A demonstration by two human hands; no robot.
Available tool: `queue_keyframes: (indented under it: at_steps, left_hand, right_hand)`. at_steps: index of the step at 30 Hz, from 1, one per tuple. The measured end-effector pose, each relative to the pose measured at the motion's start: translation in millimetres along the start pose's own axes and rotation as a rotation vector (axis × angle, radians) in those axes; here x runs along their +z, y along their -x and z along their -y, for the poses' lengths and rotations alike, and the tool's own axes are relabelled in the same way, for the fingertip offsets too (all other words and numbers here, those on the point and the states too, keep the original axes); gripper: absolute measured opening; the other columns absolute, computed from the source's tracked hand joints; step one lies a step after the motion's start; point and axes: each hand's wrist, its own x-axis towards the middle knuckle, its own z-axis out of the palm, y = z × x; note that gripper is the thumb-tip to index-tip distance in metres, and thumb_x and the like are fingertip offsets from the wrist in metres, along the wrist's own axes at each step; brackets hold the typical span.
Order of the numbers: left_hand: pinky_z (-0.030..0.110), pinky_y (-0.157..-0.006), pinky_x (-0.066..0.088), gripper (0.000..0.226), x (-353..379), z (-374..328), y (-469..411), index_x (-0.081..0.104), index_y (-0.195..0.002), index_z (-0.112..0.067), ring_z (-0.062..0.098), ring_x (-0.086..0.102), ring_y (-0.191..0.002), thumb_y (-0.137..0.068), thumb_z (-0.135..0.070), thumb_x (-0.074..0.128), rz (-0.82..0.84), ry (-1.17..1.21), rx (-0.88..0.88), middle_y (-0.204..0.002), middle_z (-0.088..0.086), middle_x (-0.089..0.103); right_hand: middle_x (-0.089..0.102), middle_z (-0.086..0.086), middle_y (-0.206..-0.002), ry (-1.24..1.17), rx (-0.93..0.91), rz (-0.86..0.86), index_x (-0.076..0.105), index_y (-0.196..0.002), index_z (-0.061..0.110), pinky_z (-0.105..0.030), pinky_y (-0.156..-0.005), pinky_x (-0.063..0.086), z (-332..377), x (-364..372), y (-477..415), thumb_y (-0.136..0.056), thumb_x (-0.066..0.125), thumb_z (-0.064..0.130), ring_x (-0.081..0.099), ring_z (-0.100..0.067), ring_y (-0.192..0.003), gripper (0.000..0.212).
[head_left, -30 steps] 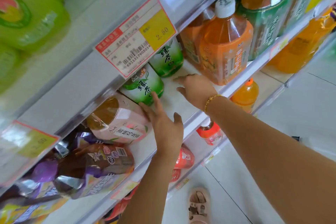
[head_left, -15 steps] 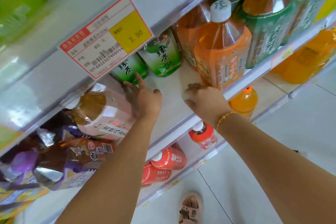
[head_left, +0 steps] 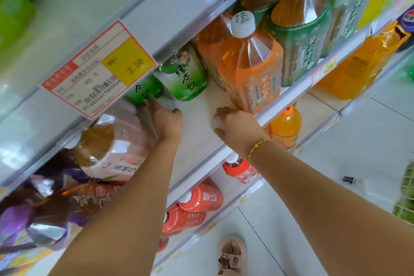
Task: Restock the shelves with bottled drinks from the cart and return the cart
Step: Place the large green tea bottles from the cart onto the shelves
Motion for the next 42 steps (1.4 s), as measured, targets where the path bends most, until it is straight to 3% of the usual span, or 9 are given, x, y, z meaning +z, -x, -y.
queue_keyframes:
  at_steps: [4, 9, 13, 17, 21, 26, 30, 39, 42]
  left_hand:
    - [0.024, -0.093, 0.037, 0.045, -23, -2, 41, 0.048, -0.132, -0.004, 0.030, 0.051, -0.119, -0.087, -0.004, 0.052, 0.050, 0.223, -0.049, -0.133, 0.017, 0.051]
    - [-0.005, -0.076, 0.036, 0.030, -59, -30, 139, 0.058, -0.116, -0.007, 0.011, 0.056, -0.105, -0.089, 0.003, 0.050, 0.245, 0.494, 0.116, -0.117, 0.004, 0.059]
    - [0.006, -0.075, 0.045, 0.026, -76, -71, 208, 0.059, -0.104, -0.015, -0.001, 0.060, -0.094, -0.087, 0.004, 0.054, 0.485, 0.599, 0.317, -0.100, -0.006, 0.063]
    - [0.016, -0.083, 0.050, 0.034, -72, -112, 275, 0.056, -0.098, -0.028, 0.002, 0.062, -0.093, -0.086, 0.004, 0.057, 0.833, 0.630, 0.482, -0.100, -0.004, 0.064]
    - [0.028, -0.092, 0.049, 0.035, -47, -149, 325, 0.059, -0.113, -0.013, 0.013, 0.059, -0.102, -0.081, -0.008, 0.068, 1.049, 0.414, 0.847, -0.111, 0.004, 0.060]
    - [0.026, -0.104, 0.031, 0.059, -16, -215, 353, 0.044, -0.133, -0.013, 0.019, 0.044, -0.125, -0.082, -0.027, 0.070, 1.090, 0.133, 1.145, -0.135, 0.007, 0.045]
    - [0.032, -0.110, 0.026, 0.065, 13, -273, 360, 0.038, -0.138, -0.013, 0.023, 0.035, -0.135, -0.083, -0.027, 0.069, 1.071, -0.105, 1.275, -0.147, 0.008, 0.036]
    - [0.038, -0.109, 0.035, 0.097, 63, -330, 365, 0.029, -0.145, -0.019, 0.024, 0.042, -0.131, -0.067, -0.040, 0.081, 1.256, -0.619, 1.313, -0.148, 0.004, 0.037]
    - [0.038, -0.107, 0.038, 0.086, 67, -347, 364, 0.041, -0.139, -0.019, 0.024, 0.048, -0.123, -0.066, -0.042, 0.081, 1.309, -0.804, 1.279, -0.139, 0.000, 0.046]
  right_hand:
    - [0.054, -0.007, -0.132, -0.148, 0.056, 0.068, 0.053, -0.130, 0.015, -0.037, -0.103, 0.041, 8, -23, 21, -0.095, 0.048, 0.027, 0.051, -0.026, -0.120, 0.037]
    - [0.062, -0.003, -0.115, -0.264, 0.148, -0.137, 0.062, -0.115, 0.019, -0.037, -0.088, 0.050, 19, -86, 96, -0.094, 0.050, 0.033, 0.059, -0.022, -0.105, 0.028]
    - [0.066, -0.002, -0.093, -0.332, 0.373, -0.273, 0.067, -0.097, 0.019, -0.037, -0.076, 0.051, -7, -136, 179, -0.089, 0.057, 0.029, 0.062, -0.024, -0.086, 0.017]
    - [0.067, 0.002, -0.093, -0.382, 0.773, -0.435, 0.066, -0.106, 0.019, -0.030, -0.078, 0.047, -53, -166, 276, -0.086, 0.062, 0.025, 0.063, -0.020, -0.084, 0.021]
    - [0.065, -0.011, -0.109, -0.416, 1.200, -0.596, 0.057, -0.122, 0.013, -0.030, -0.080, 0.043, -93, -164, 371, -0.084, 0.064, 0.019, 0.061, -0.027, -0.093, 0.039]
    - [0.057, -0.018, -0.123, -0.581, 1.534, -0.461, 0.044, -0.131, 0.001, -0.033, -0.089, 0.042, -110, -130, 438, -0.082, 0.068, 0.030, 0.053, -0.033, -0.115, 0.061]
    - [0.063, -0.006, -0.085, -0.788, 1.517, -0.321, 0.057, -0.116, 0.005, -0.030, -0.066, 0.053, -114, -105, 448, -0.078, 0.066, 0.050, 0.060, -0.013, -0.071, 0.060]
    - [0.051, 0.004, -0.065, -1.096, 1.343, -0.272, 0.064, -0.090, 0.015, -0.021, -0.056, 0.042, -136, -90, 433, -0.069, 0.070, 0.059, 0.047, -0.010, -0.056, 0.048]
    - [0.043, 0.003, -0.061, -1.118, 1.413, -0.290, 0.056, -0.074, 0.015, -0.023, -0.051, 0.038, -140, -86, 422, -0.061, 0.070, 0.068, 0.040, -0.011, -0.051, 0.056]
